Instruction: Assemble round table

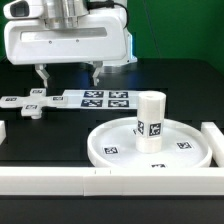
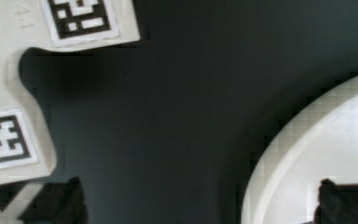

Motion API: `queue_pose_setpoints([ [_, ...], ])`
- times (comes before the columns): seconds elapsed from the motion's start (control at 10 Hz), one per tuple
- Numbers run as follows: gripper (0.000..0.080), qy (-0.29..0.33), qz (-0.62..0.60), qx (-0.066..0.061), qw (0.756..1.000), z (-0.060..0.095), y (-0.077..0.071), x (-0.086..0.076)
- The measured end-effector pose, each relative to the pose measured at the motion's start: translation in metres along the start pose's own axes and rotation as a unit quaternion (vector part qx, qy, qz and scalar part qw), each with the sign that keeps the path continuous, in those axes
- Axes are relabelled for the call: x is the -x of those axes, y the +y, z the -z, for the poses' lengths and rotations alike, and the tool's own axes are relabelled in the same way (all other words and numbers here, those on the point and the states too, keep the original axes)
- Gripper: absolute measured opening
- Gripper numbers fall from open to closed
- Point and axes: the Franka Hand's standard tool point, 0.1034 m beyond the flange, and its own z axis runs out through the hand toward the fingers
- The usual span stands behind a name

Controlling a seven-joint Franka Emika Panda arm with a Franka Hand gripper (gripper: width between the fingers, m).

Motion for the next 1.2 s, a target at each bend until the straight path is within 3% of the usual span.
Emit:
queue_pose_setpoints([
  [0.2,0.0649,-0.011,-0.013,-0.014,1.0,-0.001,0.016,0.026],
  [0.5,0.0649,-0.009,0.03,-0.013,0.999,-0.002,0.012,0.021],
  [0.6,0.0649,0.005,0.141,0.003,0.99,-0.004,0.021,0.019],
  [0.7,0.0649,0.006,0.23,0.011,0.973,-0.005,0.028,0.022],
  [1.2,0.0649,-0.006,0.373,0.013,0.928,-0.006,0.034,0.025],
])
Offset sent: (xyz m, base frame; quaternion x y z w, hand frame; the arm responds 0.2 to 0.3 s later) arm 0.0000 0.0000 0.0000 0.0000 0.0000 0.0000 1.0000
